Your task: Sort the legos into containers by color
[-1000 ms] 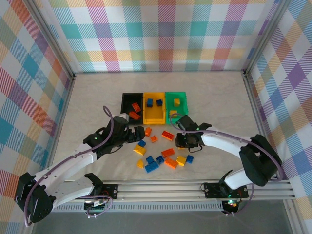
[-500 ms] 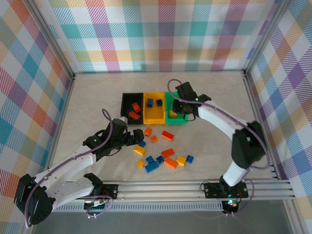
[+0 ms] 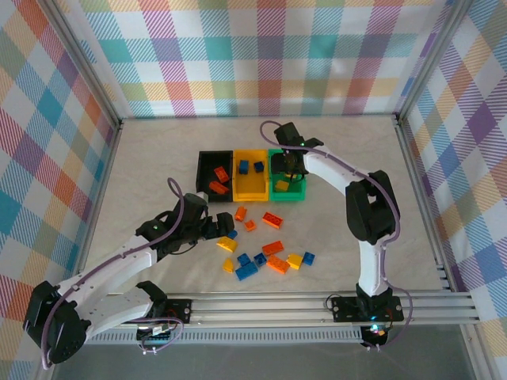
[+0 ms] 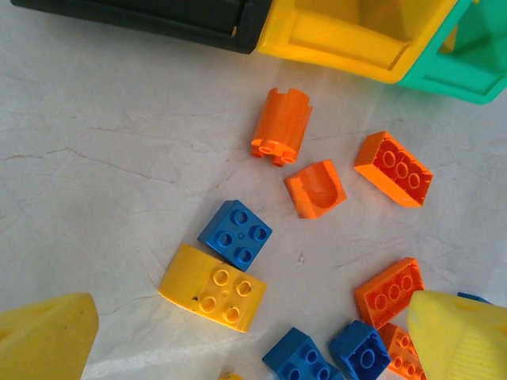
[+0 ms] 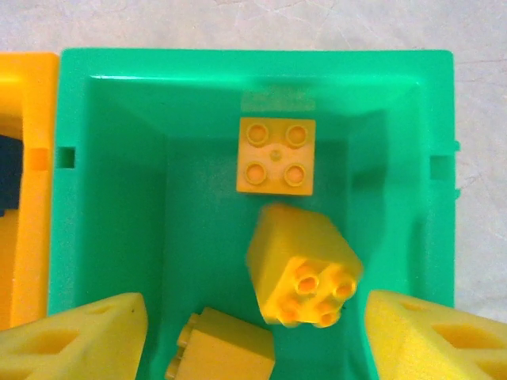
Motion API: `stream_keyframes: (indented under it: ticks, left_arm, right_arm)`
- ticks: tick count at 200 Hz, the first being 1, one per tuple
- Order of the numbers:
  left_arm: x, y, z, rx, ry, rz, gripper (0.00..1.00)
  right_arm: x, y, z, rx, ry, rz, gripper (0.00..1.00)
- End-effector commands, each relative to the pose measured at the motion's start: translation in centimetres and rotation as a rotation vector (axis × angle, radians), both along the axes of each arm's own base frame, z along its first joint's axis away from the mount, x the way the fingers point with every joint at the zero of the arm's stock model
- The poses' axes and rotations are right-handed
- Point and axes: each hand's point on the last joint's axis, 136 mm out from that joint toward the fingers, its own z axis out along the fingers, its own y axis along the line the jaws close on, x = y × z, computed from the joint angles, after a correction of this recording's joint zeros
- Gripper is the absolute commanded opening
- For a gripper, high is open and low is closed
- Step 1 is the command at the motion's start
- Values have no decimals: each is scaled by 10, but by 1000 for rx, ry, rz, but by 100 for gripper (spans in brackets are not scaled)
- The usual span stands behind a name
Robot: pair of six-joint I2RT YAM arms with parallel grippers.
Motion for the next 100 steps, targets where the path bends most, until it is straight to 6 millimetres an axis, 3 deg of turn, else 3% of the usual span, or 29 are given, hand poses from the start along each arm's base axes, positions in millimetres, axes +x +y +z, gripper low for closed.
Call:
stream_keyframes:
  ticks: [1,26,73,100]
  left_arm:
    - [-6,1,-9,19,49,-28,98]
    - [-11,-8,-21,43,112,-92,89]
    - [-31,-24,-59,159,232,-202,86]
    - [-49,-29,-67,210,265,-253,87]
  right_arm:
    - [-2,7,38,75,-73,28,75]
    - [-22,12,58,131,-109,55,75]
    - [-66,8,52,172,-103,75,75]
    - [-82,-2,45,183,-95,62,75]
